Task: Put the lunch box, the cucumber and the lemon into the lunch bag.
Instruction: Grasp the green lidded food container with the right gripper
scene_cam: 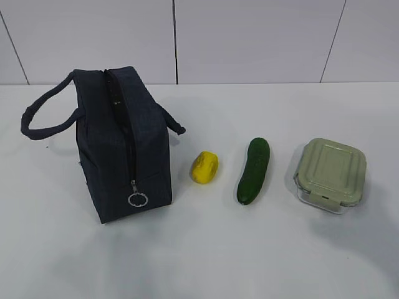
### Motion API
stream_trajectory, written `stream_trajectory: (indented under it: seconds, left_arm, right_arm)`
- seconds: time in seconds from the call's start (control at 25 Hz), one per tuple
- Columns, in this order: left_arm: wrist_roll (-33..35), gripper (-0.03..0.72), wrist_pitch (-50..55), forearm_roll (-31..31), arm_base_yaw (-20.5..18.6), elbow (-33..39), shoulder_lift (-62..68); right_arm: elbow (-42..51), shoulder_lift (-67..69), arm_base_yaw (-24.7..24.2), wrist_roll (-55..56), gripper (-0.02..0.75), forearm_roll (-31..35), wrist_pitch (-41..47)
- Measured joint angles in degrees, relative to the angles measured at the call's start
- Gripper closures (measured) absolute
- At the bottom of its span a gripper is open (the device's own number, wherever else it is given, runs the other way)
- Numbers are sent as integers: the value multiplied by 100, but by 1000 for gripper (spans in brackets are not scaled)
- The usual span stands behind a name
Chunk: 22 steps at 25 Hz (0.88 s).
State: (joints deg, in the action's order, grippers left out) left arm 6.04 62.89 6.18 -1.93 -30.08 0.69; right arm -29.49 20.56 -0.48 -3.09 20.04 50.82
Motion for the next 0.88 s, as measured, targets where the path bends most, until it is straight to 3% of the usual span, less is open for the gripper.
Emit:
stream_trajectory:
  seconds: [0.24, 0.88]
  left_arm:
    - [0, 449, 0, 0, 0, 0, 0]
    - [0, 449, 0, 0, 0, 0, 0]
  right_arm:
    - [0, 689, 0, -508, 322, 696, -346]
    - [-118, 2199, 0, -2744, 322, 3542, -621]
